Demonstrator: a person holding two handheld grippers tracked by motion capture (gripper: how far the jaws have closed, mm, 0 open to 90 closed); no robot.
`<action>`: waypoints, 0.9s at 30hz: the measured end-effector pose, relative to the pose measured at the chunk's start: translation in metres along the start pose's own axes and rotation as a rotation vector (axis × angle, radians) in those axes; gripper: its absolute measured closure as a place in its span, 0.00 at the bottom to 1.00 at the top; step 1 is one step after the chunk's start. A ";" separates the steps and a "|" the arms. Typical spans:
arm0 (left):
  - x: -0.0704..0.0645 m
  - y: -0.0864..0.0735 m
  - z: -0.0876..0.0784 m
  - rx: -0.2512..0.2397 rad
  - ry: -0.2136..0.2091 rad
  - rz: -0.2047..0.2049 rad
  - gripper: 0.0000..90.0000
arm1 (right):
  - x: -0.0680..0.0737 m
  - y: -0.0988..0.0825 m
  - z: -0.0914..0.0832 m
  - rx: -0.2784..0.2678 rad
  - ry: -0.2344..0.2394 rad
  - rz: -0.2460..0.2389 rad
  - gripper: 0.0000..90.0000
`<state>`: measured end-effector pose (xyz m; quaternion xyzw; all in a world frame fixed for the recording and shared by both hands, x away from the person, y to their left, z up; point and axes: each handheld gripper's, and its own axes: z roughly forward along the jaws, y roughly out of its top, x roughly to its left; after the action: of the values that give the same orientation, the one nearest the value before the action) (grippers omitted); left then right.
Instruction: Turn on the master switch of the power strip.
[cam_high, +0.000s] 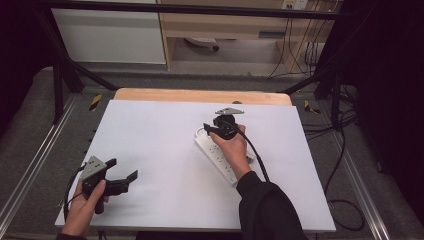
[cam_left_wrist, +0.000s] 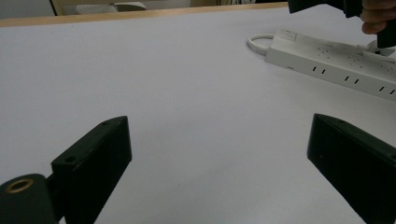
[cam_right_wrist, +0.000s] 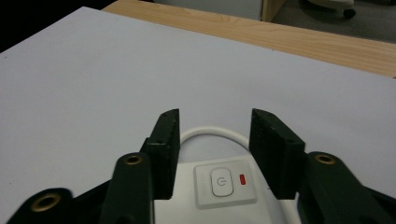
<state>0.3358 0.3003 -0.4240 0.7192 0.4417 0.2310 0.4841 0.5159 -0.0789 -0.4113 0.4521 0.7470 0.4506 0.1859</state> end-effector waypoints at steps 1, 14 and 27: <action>0.000 0.000 0.000 0.002 -0.002 -0.003 0.07 | 0.000 0.001 0.000 -0.003 0.000 0.010 0.50; 0.001 0.000 -0.001 0.001 0.009 -0.014 0.07 | 0.000 0.011 -0.007 0.031 -0.023 0.015 0.08; 0.000 0.000 0.001 0.009 0.013 -0.015 0.07 | -0.005 0.017 -0.037 0.005 0.000 0.011 0.08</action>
<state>0.3363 0.3002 -0.4241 0.7166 0.4510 0.2299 0.4799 0.5018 -0.0985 -0.3787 0.4565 0.7457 0.4499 0.1821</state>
